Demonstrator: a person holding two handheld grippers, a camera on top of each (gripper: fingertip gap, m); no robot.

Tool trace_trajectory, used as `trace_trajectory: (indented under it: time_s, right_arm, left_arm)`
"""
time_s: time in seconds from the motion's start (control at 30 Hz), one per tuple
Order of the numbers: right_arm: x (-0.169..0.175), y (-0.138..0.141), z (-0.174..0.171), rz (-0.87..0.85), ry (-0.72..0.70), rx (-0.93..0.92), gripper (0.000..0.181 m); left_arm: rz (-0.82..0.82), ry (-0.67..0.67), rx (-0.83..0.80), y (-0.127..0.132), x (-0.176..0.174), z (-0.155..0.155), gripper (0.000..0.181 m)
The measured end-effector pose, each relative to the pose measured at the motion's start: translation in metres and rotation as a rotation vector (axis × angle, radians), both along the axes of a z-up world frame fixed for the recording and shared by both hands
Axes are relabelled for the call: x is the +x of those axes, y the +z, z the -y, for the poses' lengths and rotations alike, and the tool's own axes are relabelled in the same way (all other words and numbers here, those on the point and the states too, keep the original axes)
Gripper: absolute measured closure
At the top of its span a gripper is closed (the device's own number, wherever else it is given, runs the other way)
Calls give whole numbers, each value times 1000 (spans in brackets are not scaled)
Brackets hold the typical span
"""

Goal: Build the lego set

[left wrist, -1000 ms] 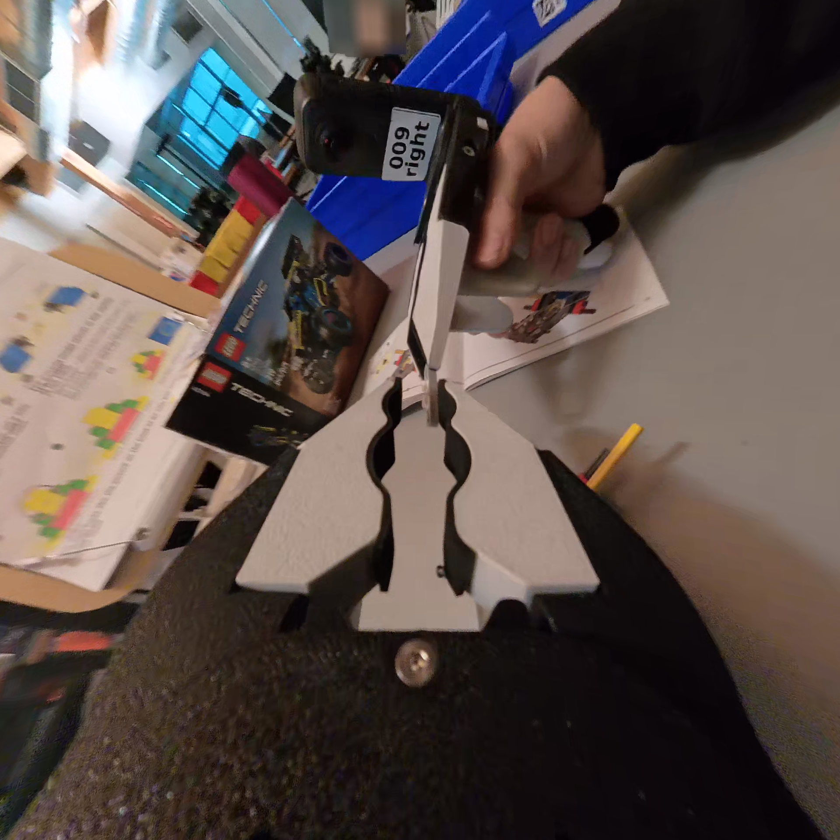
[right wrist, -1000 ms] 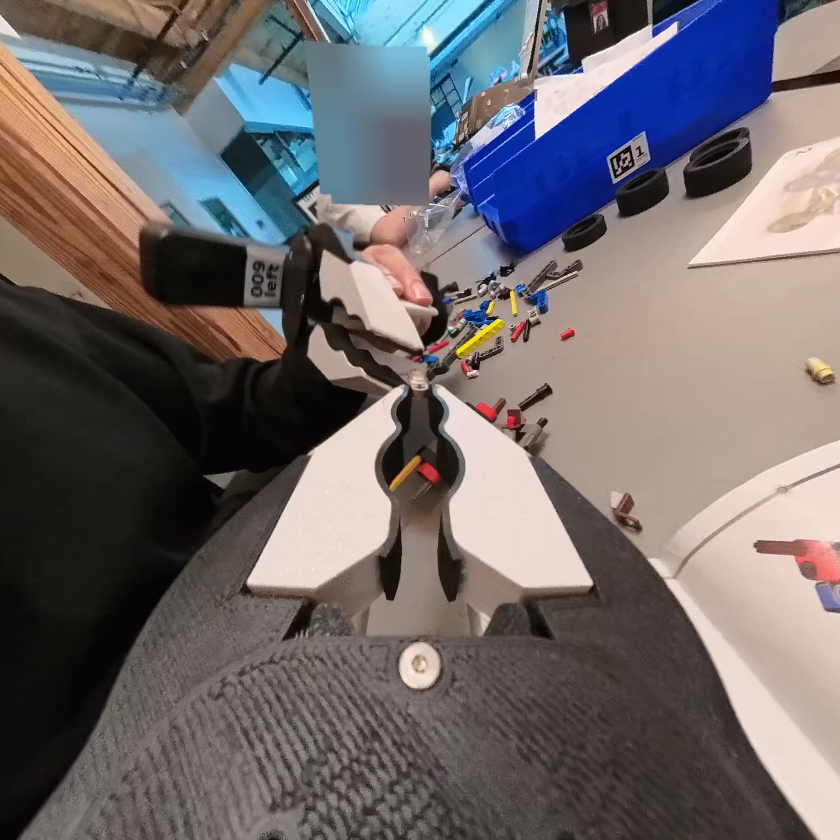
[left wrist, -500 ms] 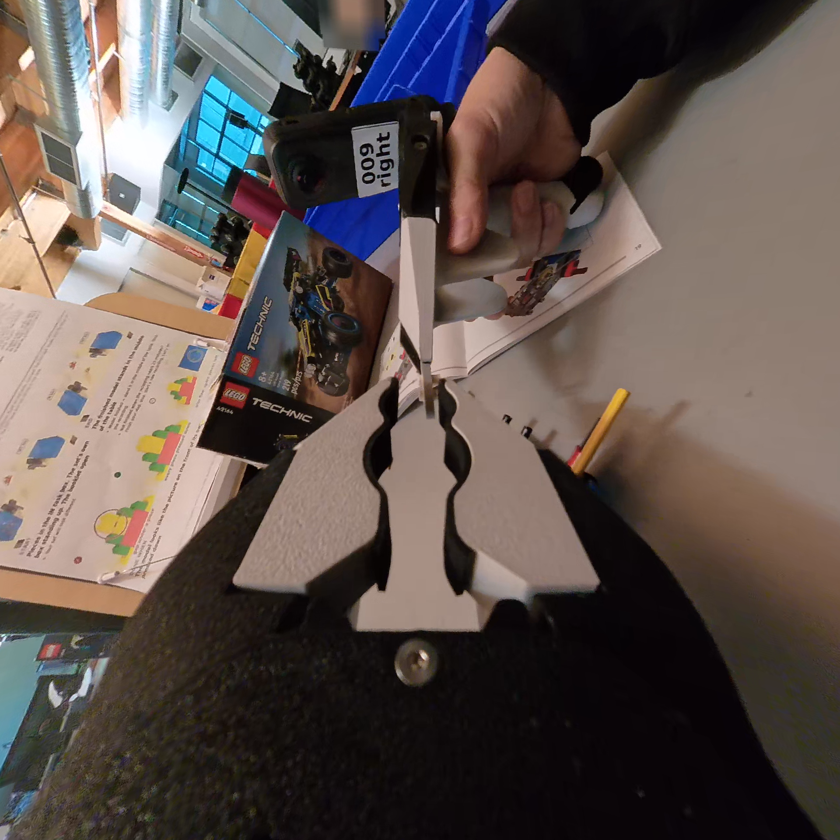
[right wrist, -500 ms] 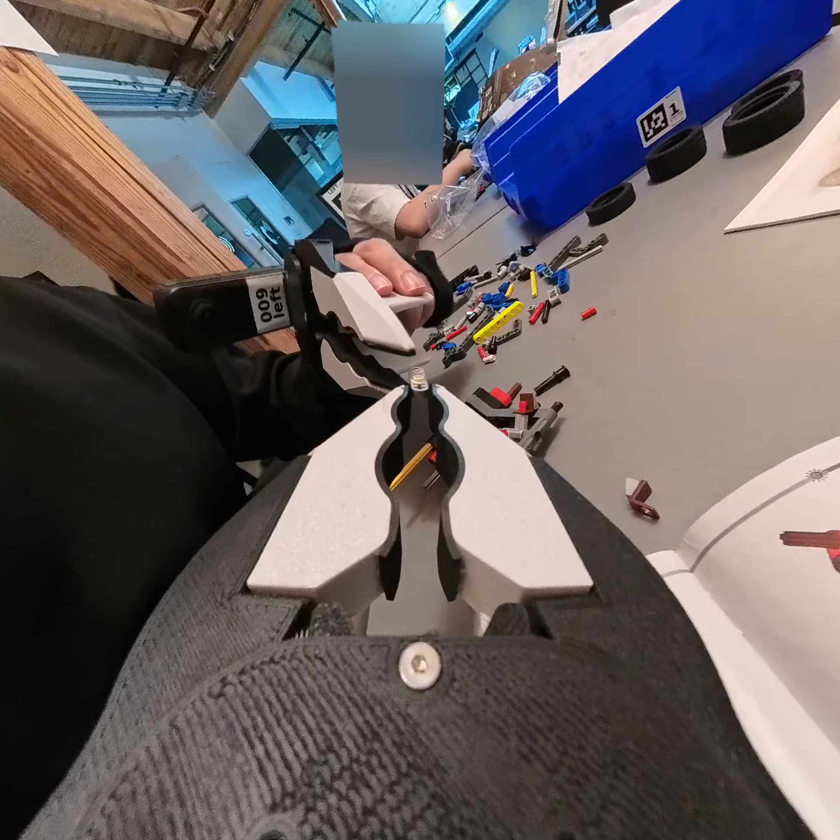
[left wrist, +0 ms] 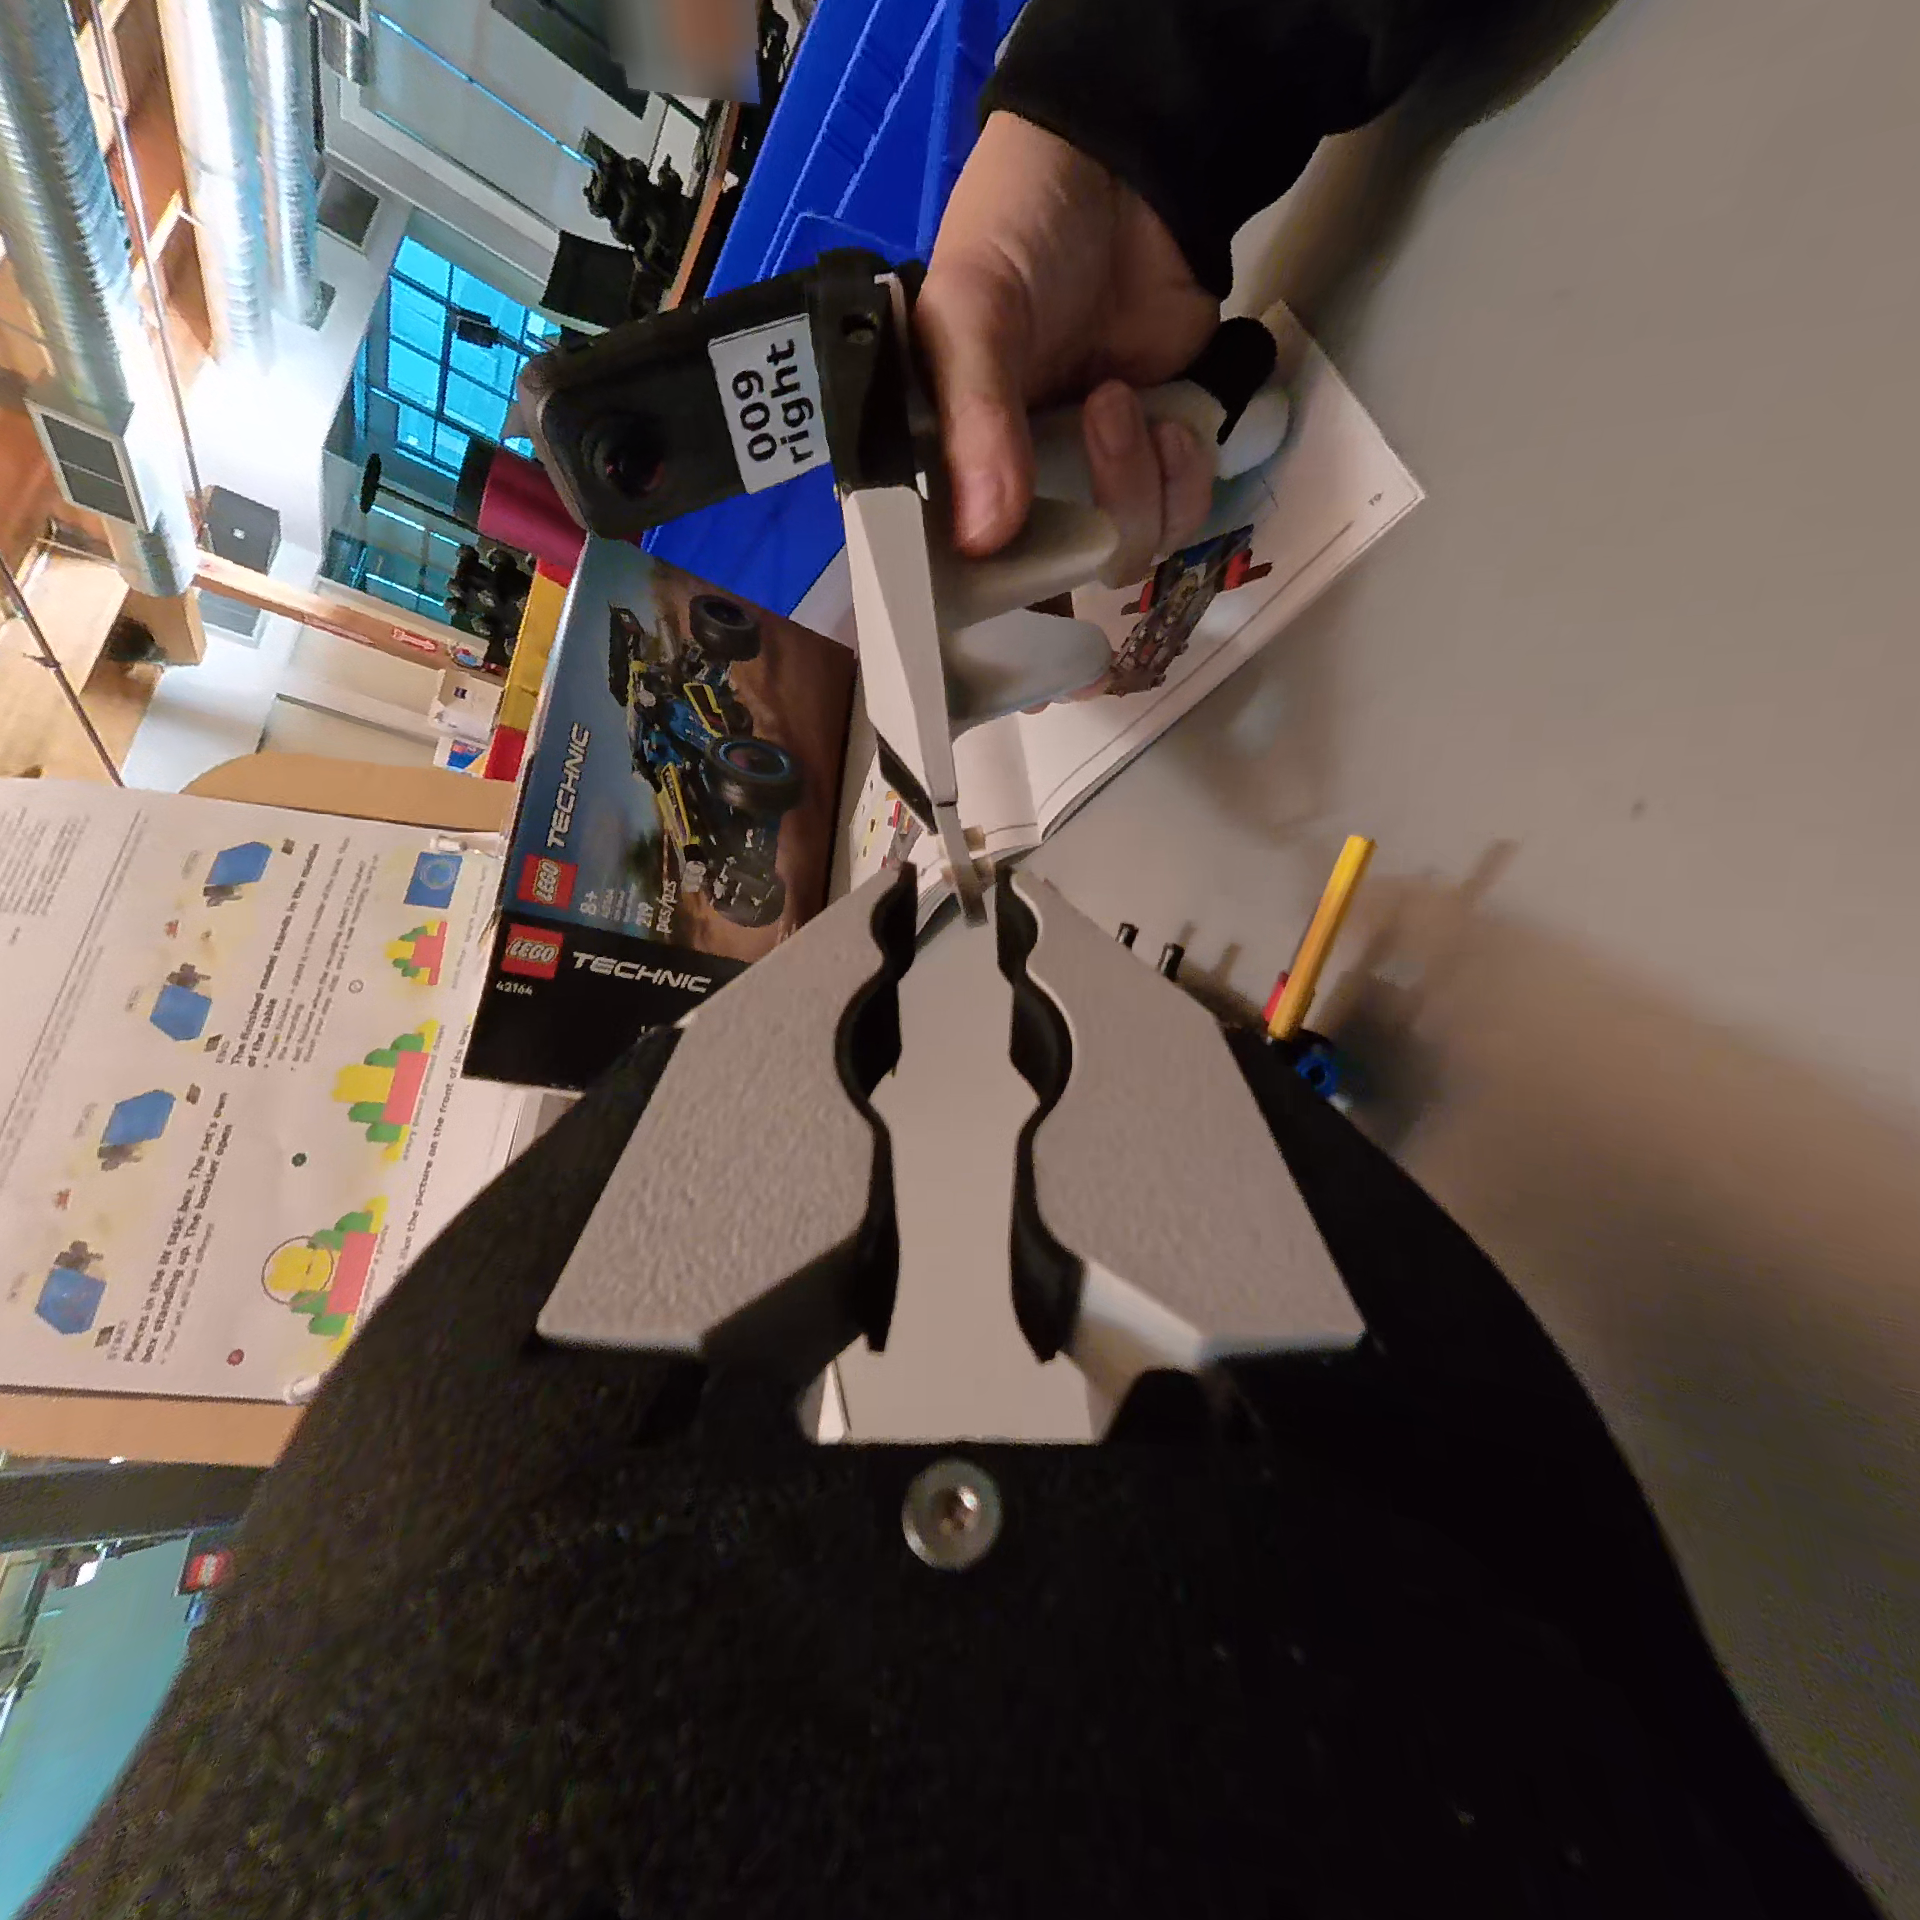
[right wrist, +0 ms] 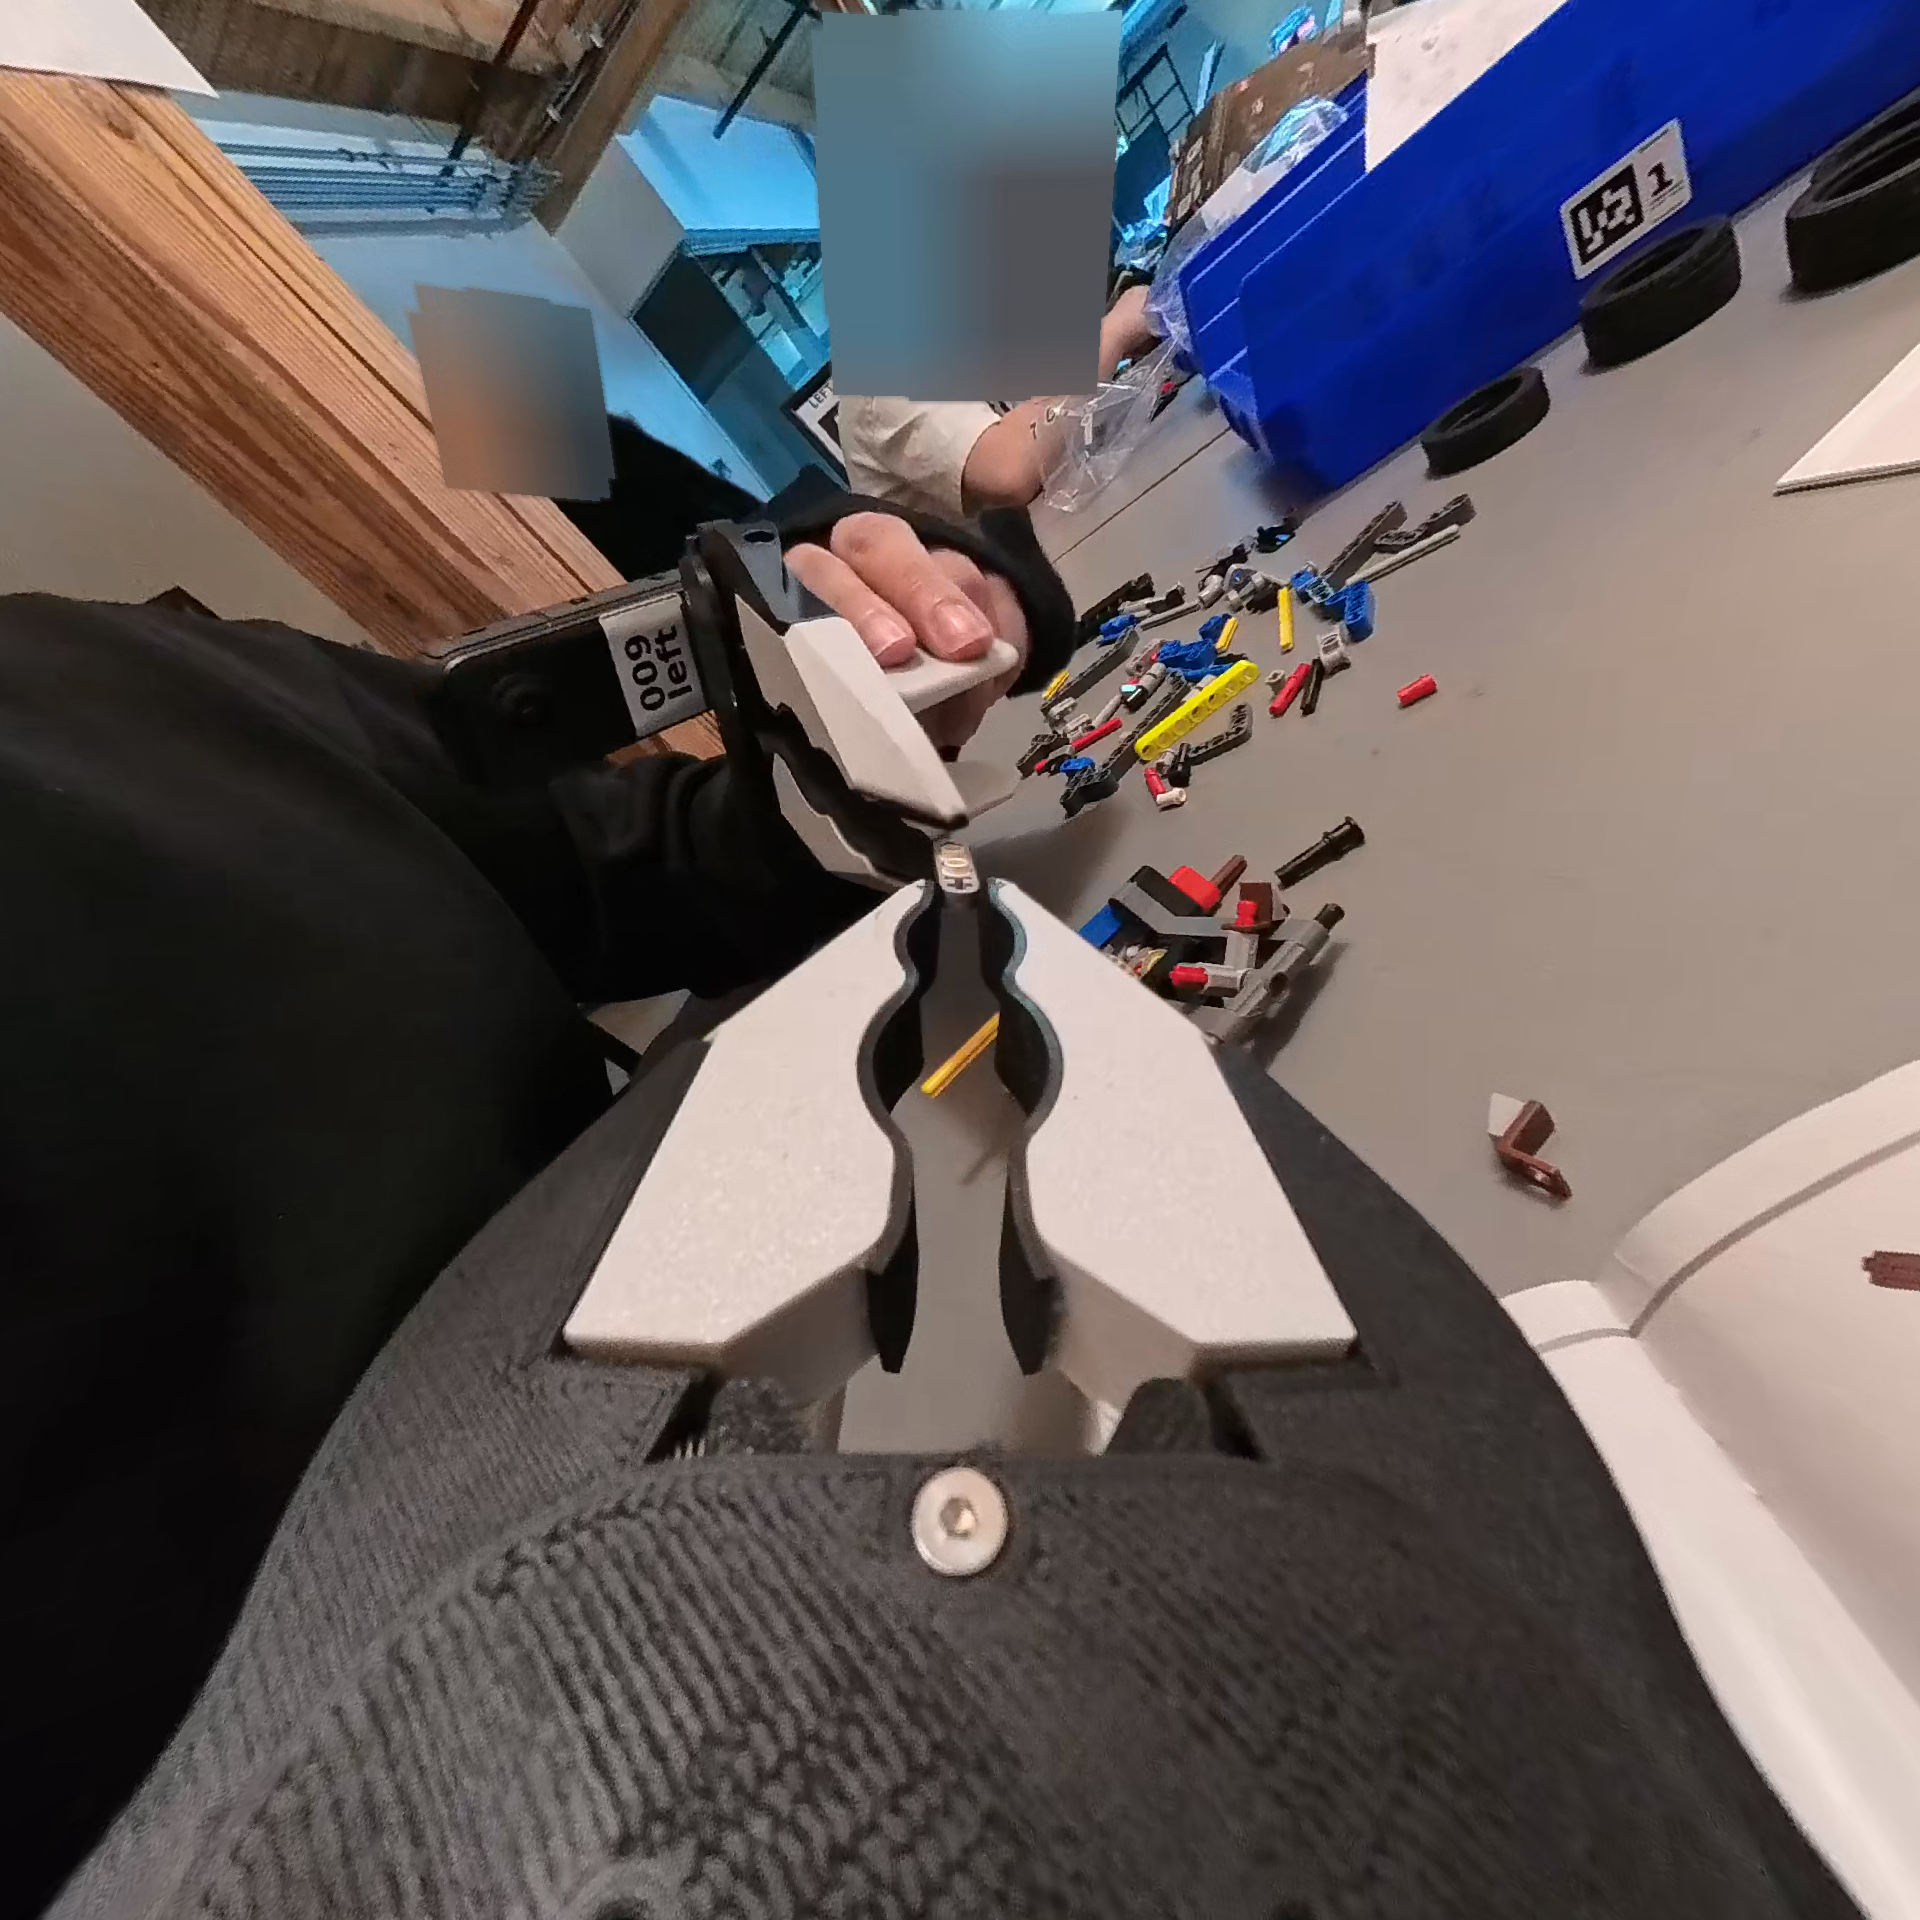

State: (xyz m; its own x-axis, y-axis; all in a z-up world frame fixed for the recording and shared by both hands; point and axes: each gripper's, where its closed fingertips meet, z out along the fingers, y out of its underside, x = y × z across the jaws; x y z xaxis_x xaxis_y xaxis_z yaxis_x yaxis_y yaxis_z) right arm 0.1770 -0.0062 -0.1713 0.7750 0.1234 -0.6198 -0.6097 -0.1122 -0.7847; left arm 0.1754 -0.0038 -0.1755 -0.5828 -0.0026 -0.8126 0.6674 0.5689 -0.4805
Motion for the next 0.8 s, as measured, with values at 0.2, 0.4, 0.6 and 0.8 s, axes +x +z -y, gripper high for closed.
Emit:
trace_trajectory:
  time_s: [0.2,0.4,0.6,0.8]
  right_arm:
    - [-2,-1,0,0,10,-6,176]
    - [-4,-2,1,-15,36,-7,176]
    - [-7,0,2,-35,65,8,176]
    - [-10,0,1,-24,79,4,176]
  left_arm:
    - [30,-17,15,-3,-2,3,173]
    - [43,-38,40,-5,-3,0,166]
    - [49,-57,40,0,-3,-3,165]
    - [31,-95,27,-4,-9,6,165]
